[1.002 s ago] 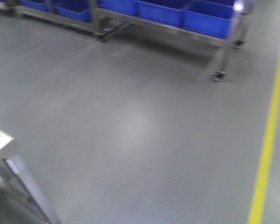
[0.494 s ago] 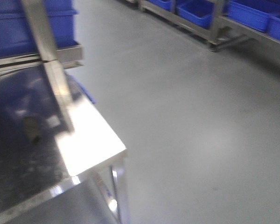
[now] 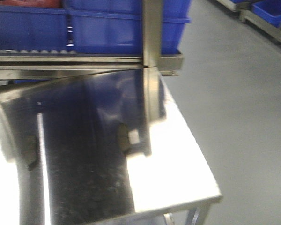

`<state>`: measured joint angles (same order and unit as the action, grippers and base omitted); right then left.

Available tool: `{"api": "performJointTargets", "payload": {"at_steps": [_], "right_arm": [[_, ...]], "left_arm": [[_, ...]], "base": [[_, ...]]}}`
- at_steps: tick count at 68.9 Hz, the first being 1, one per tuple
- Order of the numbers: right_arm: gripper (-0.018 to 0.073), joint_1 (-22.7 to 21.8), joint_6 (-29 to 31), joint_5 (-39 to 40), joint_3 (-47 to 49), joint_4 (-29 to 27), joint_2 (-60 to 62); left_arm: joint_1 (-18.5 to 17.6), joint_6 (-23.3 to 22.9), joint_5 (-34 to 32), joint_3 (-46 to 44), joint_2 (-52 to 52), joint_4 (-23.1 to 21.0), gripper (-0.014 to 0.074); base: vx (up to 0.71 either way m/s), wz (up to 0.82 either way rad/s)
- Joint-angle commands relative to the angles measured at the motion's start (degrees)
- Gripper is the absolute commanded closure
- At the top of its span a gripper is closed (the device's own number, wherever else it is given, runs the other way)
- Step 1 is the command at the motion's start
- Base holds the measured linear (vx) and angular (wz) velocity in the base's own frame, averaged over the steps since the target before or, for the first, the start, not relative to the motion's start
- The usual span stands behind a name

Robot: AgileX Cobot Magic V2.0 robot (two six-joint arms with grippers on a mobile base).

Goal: Move and align brake pads A on conveyor
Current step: 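Drive up to the steel table with two brake pads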

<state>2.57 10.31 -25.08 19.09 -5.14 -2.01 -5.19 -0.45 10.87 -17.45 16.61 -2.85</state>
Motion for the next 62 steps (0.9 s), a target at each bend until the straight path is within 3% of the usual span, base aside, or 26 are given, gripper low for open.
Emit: {"api": "performJointTargets", "payload": {"at_steps": [1, 28, 62], "right_arm": [[0.0045, -0.10, 0.44, 4.45, 1.59, 0.19, -1.06], [0.0045, -0.10, 0.44, 4.45, 1.59, 0.19, -1.06], [0.0045, -0.10, 0.44, 4.45, 1.59, 0.19, -1.06]], "left_arm": [[-0.30, -0.09, -4.25, -1.60, 0.65, -0.28, 0.0185], [-0.30, -0.09, -4.25, -1.60, 0.65, -0.28, 0.0185], [-0.30, -0.09, -4.25, -1.60, 0.65, -0.28, 0.0185]], "base": [[0.17, 0.64], [0.12, 0.45], [0.01, 0.05]]}}
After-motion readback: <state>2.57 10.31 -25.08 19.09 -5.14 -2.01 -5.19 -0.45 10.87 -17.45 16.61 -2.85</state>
